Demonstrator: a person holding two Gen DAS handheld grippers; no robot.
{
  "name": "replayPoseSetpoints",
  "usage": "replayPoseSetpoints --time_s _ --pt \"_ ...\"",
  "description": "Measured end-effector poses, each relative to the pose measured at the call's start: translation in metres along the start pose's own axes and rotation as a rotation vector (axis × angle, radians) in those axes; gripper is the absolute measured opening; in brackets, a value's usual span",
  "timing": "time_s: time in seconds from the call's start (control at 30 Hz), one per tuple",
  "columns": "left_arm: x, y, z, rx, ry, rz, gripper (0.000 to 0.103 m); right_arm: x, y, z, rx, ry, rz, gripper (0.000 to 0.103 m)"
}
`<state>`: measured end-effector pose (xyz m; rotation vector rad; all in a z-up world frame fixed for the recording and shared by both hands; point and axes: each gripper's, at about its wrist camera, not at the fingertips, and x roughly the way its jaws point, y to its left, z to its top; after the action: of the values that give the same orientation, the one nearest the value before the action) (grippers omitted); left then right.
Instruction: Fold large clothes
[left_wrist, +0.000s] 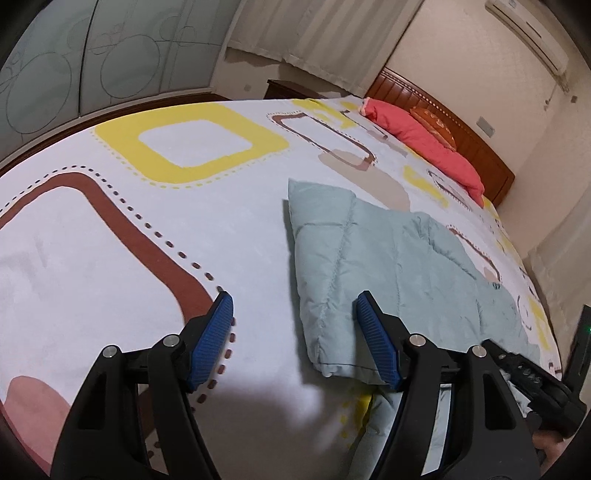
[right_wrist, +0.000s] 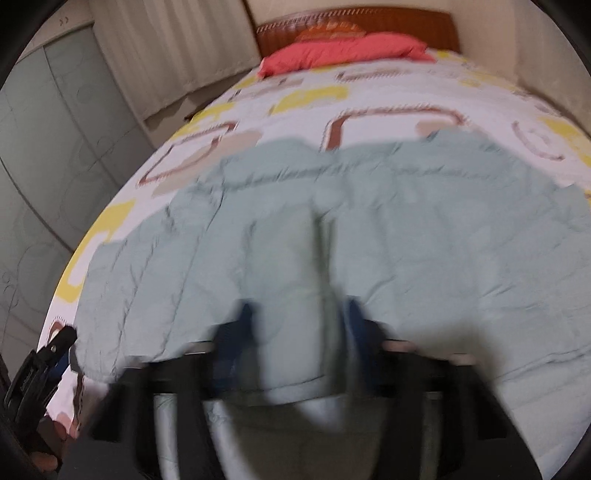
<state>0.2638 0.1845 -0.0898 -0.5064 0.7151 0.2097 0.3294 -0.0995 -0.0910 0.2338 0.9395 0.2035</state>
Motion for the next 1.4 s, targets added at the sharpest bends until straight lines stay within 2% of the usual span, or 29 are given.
replayPoseSetpoints --time_s 0.07,0.13,0.33,0.47,0.7,0.93,1.0,1.03,1.07,1.13,1.23,1.3,1.4 --pt "-0.001 -0.002 -0.001 0.006 -0.001 -0.006 0.069 -0.003 0.000 -0.002 0.007 -0.009 0.013 0.015" --pt "-0.005 -0.003 -0.001 0.006 -0.012 -0.019 0.070 -0.015 -0.001 0.000 0.012 -0.048 0.024 0.011" --pt "-0.016 -0.014 0.001 0.017 -0.023 -0.052 0.071 -0.069 -0.033 0.016 0.018 -0.188 -0.027 0.010" --pt "-0.016 -0.030 -0.001 0.042 -0.011 -0.075 0.071 -0.091 -0.074 0.022 0.028 -0.228 -0.118 0.010" --pt "-0.008 -0.068 -0.013 0.120 0.013 -0.098 0.071 -0.090 -0.151 0.018 0.093 -0.190 -0.217 0.010" --pt "0.008 -0.095 -0.025 0.189 0.048 -0.093 0.071 -0.065 -0.195 0.009 0.133 -0.117 -0.255 0.011" --pt "0.013 -0.101 -0.027 0.206 0.056 -0.091 0.071 -0.060 -0.200 0.009 0.143 -0.110 -0.241 0.018" --pt "0.015 -0.104 -0.027 0.214 0.059 -0.091 0.071 -0.061 -0.201 0.008 0.147 -0.108 -0.239 0.028" --pt "0.017 -0.107 -0.028 0.223 0.061 -0.090 0.071 -0.063 -0.203 0.008 0.153 -0.111 -0.242 0.045" --pt "0.019 -0.113 -0.026 0.239 0.059 -0.090 0.071 -0.074 -0.204 0.007 0.168 -0.152 -0.275 0.058" --pt "0.024 -0.120 -0.020 0.240 0.045 -0.092 0.071 -0.092 -0.192 0.009 0.176 -0.230 -0.332 0.058" --pt "0.030 -0.127 -0.016 0.230 0.044 -0.098 0.071 -0.095 -0.178 0.011 0.157 -0.253 -0.298 0.057" --pt "0.044 -0.136 -0.017 0.241 0.046 -0.080 0.071 -0.077 -0.148 0.017 0.086 -0.217 -0.229 0.054"
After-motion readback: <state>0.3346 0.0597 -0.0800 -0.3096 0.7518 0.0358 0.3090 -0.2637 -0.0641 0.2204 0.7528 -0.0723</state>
